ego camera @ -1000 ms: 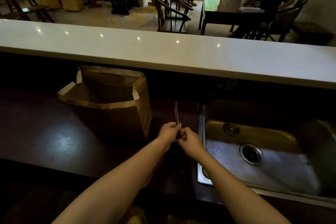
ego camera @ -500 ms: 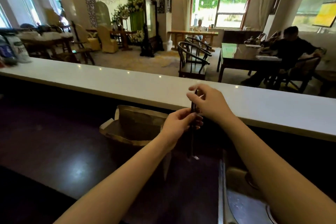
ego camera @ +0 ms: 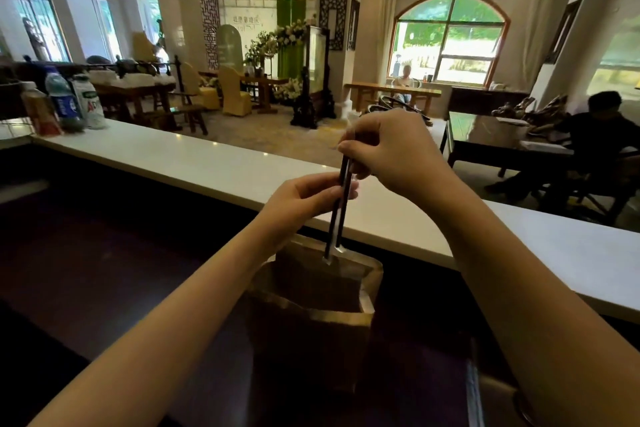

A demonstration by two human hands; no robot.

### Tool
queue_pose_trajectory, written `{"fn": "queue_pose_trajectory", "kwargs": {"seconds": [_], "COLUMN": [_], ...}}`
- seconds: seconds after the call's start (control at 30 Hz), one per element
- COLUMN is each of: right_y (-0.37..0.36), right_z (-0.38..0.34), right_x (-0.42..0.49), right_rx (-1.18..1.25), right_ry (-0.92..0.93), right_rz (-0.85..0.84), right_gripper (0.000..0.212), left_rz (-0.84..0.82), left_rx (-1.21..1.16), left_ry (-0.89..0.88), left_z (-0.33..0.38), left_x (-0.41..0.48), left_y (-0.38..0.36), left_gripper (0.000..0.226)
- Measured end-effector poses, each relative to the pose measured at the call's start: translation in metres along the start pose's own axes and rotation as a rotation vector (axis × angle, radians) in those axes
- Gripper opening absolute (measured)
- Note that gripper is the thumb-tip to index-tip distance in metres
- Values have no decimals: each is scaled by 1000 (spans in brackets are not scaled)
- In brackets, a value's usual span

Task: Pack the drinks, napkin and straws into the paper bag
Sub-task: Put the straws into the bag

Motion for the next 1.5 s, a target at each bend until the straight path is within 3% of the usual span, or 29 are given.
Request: {"fn": "queue_pose_trajectory", "kwargs": {"seconds": [0.2,0.43,0.77,0.93,1.1,1.33,1.5], "right_y": [-103,-208,-269,-288,-289,-273,-224], "right_z": [13,50,70,65,57,60,76], "right_x": [-10,-46,-62,-79,-90,-98,-95], "right_rx": [-73,-239,-396,-488,-573,-469,-394], "right_ry": [-55,-147,-158,-113,-55,-76,-121], "right_rz": [-101,-294,-645,-839,-894,-1057,-999], "right_gripper": [15,19,25,71,84,81,85], "left_rz": [130,-213,-431,-438,-426,-459,-430], "left_rx": [651,1030,1004,1008,1017,1032,935], "left_ry": [-15,15,150,186,205,226,159], "left_z": [-41,-105,-130,-130,-131,-127,-115], "left_x": [3,4,1,1,2,1,-8], "left_y": [80,94,95,93,93,97,100], "left_gripper": [20,31,61,65,65,65,64]}}
Point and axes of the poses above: each hand's wrist, its own x-axis towards the middle knuckle, its own y-axis out of the back of the hand, z = x × y, the point moved 7 cm from there along x, towards the middle knuckle, and after that the axes turned 13 degrees about -x, right-handed, at the moved point
